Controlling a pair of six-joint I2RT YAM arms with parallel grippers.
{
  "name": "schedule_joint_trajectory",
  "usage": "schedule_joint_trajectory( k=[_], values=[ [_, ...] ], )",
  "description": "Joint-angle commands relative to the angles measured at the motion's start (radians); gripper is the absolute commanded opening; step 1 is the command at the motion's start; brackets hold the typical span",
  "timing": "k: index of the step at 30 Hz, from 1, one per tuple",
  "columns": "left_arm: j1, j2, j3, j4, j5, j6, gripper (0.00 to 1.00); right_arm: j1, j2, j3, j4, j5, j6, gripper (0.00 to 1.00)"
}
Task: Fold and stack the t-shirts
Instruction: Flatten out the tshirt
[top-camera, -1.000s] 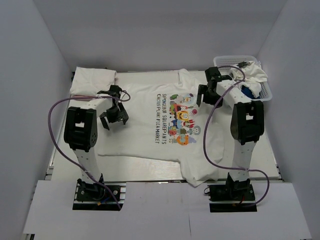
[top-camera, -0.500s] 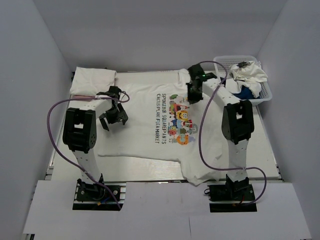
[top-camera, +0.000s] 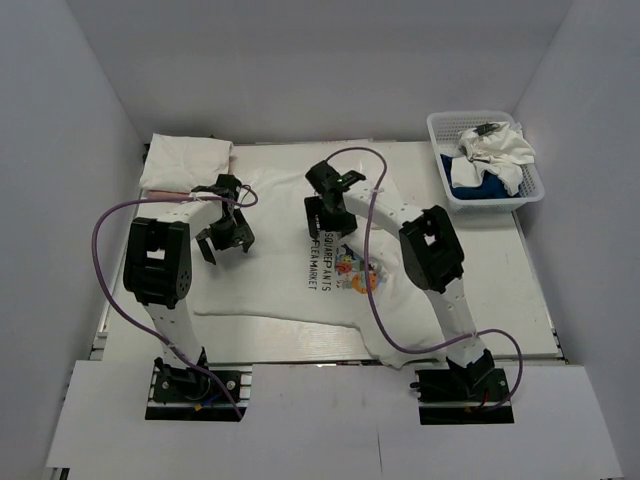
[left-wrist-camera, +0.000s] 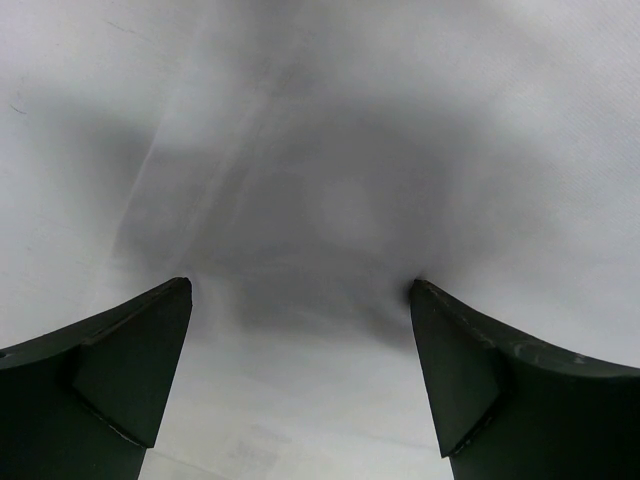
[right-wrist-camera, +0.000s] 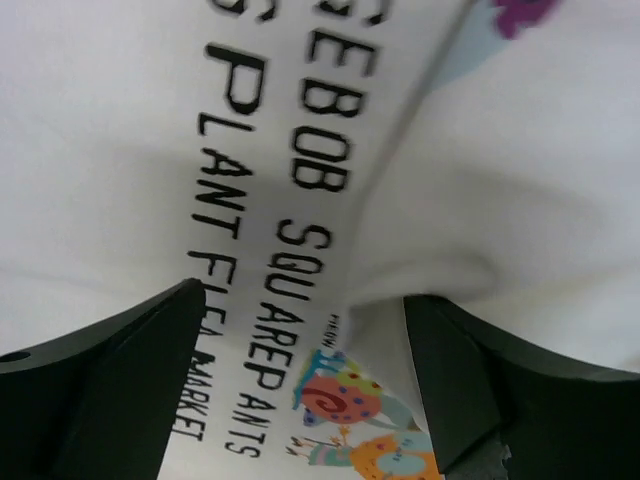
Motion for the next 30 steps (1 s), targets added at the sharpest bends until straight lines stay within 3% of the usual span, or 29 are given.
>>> schedule_joint_trajectory(
  k=[1, 8, 12, 19, 25, 30],
  values=[
    [0.006, -0.057, -0.013, -0.015, -0.024, 0.001, 1.00, -0.052, -0.202, -0.018, 0.042, 0.069, -0.011, 0.88],
    [0.006, -0.046, -0.013, -0.015, -0.033, 0.001, 1.00, -0.197, -0.327, -0.173, 0.152, -0.121, -0.034, 0.90],
    [0.006, -0.026, -0.002, -0.015, -0.044, 0.001, 1.00, -0.311, -0.256, -0.158, 0.152, -0.203, -0.034, 0.90],
    [0.006, -0.017, 0.007, -0.045, -0.067, 0.001, 1.00, -0.344, -0.095, -0.062, 0.185, -0.367, -0.060, 0.90],
    [0.006, -0.017, 0.018, -0.075, -0.110, 0.001, 1.00, -0.378, 0.017, 0.009, 0.119, -0.244, -0.014, 0.90],
    [0.006, 0.005, 0.027, -0.084, -0.130, -0.008, 1.00, -0.433, 0.113, 0.089, 0.064, -0.036, 0.029, 0.90]
  ],
)
